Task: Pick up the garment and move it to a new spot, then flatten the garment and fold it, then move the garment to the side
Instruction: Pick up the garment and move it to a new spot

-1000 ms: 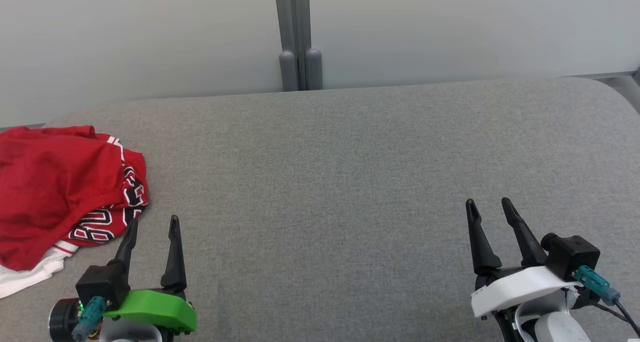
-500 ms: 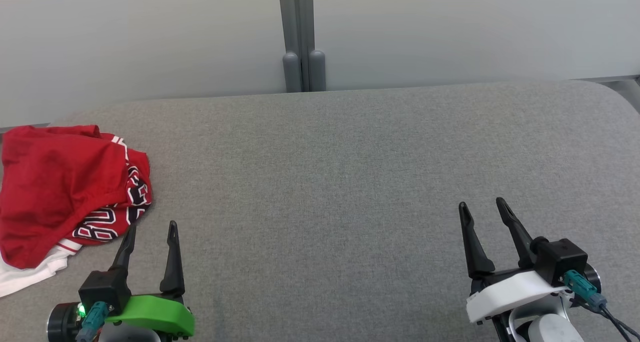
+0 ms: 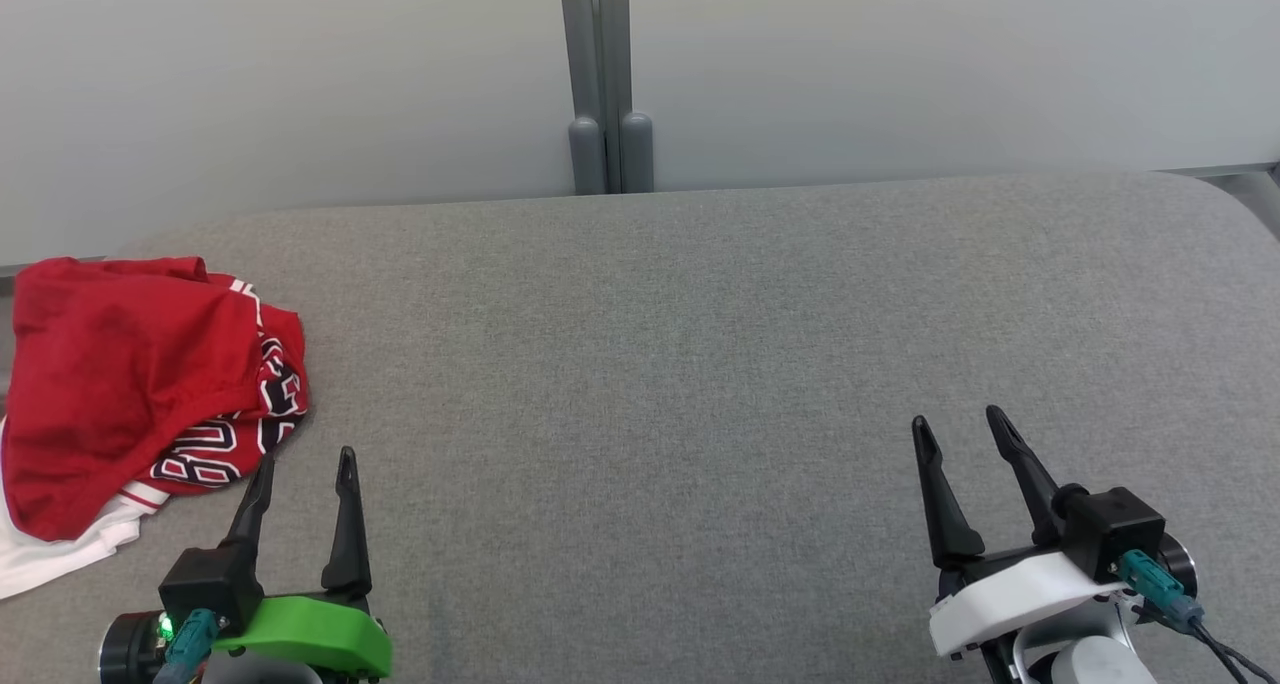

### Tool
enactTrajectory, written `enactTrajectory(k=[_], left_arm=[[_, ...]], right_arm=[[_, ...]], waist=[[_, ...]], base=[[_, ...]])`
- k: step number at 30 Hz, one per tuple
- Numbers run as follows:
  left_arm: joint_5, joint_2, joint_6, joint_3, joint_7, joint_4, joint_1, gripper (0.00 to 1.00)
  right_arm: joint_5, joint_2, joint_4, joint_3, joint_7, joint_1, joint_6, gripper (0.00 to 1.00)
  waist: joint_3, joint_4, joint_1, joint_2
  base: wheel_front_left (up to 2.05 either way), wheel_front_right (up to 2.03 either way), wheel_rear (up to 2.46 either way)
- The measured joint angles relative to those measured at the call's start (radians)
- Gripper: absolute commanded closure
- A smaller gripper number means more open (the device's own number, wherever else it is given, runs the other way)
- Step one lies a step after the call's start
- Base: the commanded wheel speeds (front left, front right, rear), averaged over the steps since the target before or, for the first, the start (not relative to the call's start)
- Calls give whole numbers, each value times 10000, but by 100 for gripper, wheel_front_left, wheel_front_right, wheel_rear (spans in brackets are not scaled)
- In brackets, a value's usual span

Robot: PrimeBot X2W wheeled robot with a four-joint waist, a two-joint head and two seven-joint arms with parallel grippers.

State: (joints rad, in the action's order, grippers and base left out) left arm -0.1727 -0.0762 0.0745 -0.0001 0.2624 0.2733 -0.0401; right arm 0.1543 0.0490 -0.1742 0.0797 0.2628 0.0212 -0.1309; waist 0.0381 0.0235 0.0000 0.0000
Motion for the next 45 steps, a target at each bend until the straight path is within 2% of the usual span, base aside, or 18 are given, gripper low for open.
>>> enactTrajectory(k=[9,28,36,45], left_arm=[[-236,36,176,59,2,242,-5,0],[-184,63,236,221,2,297,-30,0],[-75,50,203,217,2,230,-38,0],[-40,-10,153,290,6,238,-36,0]], right_arm=[[278,0,-107,-42,0,1,0,0],[376,0,-182,-38,0,3,0,0],[483,0,-190,21,2,-7,0,0],[585,0,-192,21,2,-148,0,0]], waist=[[-25,19,0,0],[-68,107,0,0],[-99,533,0,0],[-118,1344,0,0]], base=[[0,0,0],[0,0,0],[0,0,0],[0,0,0]])
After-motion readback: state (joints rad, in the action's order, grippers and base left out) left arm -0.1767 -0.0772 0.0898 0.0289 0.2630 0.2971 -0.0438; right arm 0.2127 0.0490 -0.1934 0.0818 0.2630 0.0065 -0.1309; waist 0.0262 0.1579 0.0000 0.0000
